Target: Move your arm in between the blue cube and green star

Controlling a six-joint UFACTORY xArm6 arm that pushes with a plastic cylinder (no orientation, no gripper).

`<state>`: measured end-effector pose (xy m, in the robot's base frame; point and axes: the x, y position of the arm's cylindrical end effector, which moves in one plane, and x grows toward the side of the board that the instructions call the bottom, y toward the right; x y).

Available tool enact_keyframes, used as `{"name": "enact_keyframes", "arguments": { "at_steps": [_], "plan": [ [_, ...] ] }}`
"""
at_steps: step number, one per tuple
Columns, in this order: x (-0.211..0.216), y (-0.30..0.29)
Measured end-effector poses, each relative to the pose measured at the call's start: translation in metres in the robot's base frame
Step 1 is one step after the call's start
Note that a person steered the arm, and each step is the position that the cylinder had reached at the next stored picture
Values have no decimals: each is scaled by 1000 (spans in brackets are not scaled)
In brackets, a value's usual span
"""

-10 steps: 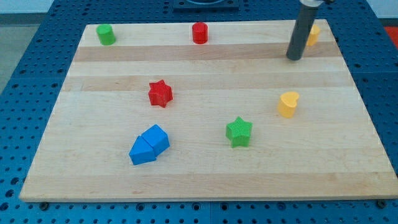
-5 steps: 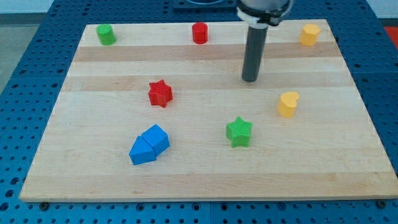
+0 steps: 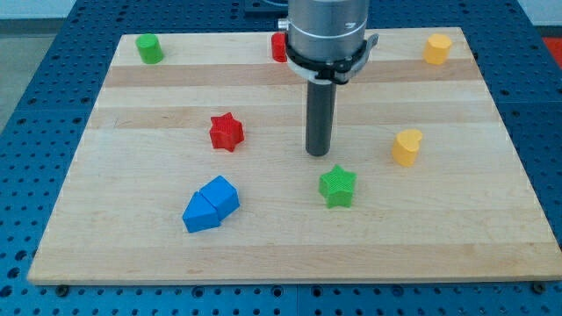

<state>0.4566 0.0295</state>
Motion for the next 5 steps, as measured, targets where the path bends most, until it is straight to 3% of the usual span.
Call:
{"name": "enact_keyframes", "arguments": {
  "at_steps": [5],
  "plan": [
    [85, -54]
  ]
}}
